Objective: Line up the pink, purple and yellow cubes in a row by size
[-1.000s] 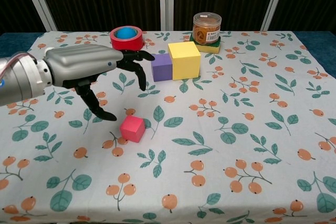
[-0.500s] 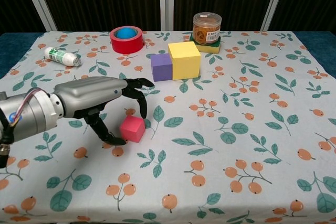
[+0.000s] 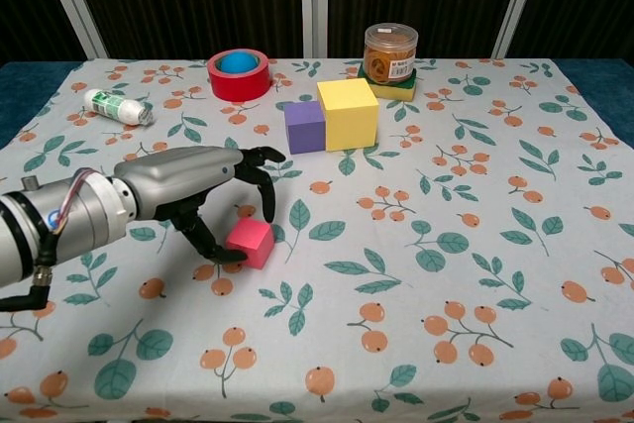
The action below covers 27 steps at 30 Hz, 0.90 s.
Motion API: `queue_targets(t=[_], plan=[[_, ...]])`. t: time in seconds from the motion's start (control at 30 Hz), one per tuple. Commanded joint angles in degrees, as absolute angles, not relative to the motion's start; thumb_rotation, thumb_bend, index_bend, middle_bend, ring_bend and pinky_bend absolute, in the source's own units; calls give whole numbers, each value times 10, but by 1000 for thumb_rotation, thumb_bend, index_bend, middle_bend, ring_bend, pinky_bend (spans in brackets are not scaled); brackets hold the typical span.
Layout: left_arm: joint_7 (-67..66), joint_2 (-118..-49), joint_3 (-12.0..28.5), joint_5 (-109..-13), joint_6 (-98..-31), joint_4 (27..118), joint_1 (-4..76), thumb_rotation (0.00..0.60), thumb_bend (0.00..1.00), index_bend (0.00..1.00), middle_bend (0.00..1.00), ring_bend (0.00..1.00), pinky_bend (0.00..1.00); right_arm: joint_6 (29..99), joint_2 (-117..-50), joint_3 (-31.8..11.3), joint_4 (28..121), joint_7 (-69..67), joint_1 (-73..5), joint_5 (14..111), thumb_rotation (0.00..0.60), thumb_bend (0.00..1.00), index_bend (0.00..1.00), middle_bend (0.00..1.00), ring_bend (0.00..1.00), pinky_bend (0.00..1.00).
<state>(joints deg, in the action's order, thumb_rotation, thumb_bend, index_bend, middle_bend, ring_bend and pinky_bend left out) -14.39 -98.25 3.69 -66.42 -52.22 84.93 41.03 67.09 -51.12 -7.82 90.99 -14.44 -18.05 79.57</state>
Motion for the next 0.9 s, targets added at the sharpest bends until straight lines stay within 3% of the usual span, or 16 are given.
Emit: queue_targets(t=[0.03,0.27,0.57,0.9], plan=[[-144,-987,39,-664,-526,846,408,600,292,505,132,80,166,670,-511,-78,909,-145,-181,795,600,119,0,17,0,32],[-135,-980,48,-663,-528,851,405,600,306,526,137,80,166,673,-511,-79,909,-147,-180,796,600,119,0,18,0,32],[-124,-943,97,-649,-541,848,412,600,307,523,137,80,166,679,-508,-79,911,-150,-177,797,600,119,0,17,0,32],[-166,-977,167,-524,-498,766,470,600,307,516,137,80,166,681,-506,-80,917,-144,-177,798,600,120,0,17,0,32]])
